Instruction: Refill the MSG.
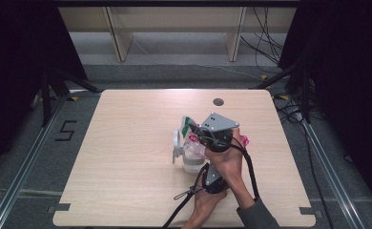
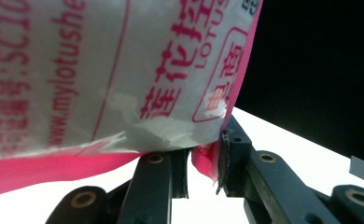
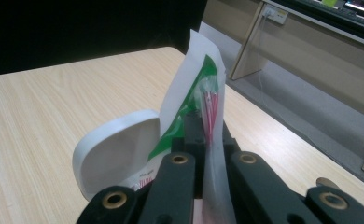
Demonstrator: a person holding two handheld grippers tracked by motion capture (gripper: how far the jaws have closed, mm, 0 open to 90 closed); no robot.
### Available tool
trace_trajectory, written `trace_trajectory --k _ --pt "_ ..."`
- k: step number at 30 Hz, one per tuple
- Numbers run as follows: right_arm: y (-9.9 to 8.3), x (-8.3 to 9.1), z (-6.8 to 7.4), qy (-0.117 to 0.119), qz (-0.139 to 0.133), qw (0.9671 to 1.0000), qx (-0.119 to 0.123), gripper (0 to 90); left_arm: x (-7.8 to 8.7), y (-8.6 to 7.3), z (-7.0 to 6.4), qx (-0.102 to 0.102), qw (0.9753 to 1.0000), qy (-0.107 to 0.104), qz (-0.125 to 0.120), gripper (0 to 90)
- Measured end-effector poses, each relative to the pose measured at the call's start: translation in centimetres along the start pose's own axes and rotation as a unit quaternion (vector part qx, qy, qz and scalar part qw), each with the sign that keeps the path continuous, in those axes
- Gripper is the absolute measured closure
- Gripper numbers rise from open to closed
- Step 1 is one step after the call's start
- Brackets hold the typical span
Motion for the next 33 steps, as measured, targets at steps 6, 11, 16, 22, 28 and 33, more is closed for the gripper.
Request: trace_trajectory --k 6,11,16,22,28,33 --pt "0.02 -0.06 0.00 0.001 -0.002 1.0000 0.001 90.0 0.03 -0.01 0.00 0.004 1.0000 -0.001 -0.001 76.0" --pt "0.08 0.00 0.08 0.002 0.000 1.0000 -0.002 90.0 0.02 0.01 0.06 0.002 1.0000 0.002 0.000 76.1" --pt "0.05 -0.01 0.00 0.002 0.003 1.0000 -0.003 90.0 -0.07 0.12 -0.01 0.008 1.0000 -0.001 -0.002 76.1" --pt "0.11 -0.15 -0.20 -0.001 0.002 1.0000 0.003 90.0 -0.22 0.19 0.06 0.005 1.0000 0.000 0.000 76.1" --pt "0.41 0.15 -0.38 0.002 -0.002 1.0000 0.001 90.0 -0.31 0.53 0.00 0.003 1.0000 -0.001 -0.004 76.1" --pt "0.23 -0.02 -0.37 0.007 0.003 1.0000 -0.004 90.0 -0.46 0.43 -0.04 0.003 1.0000 -0.001 -0.004 76.1"
Point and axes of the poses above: each handheld gripper's, and its own axes: x roughly backward along the jaws, y roughly out of its top, z roughly to its left, the point moved 8 cm from there along -x, roughly forward along the jaws, and after that the axes turned 7 degrees about y, right-handed, at the moved point
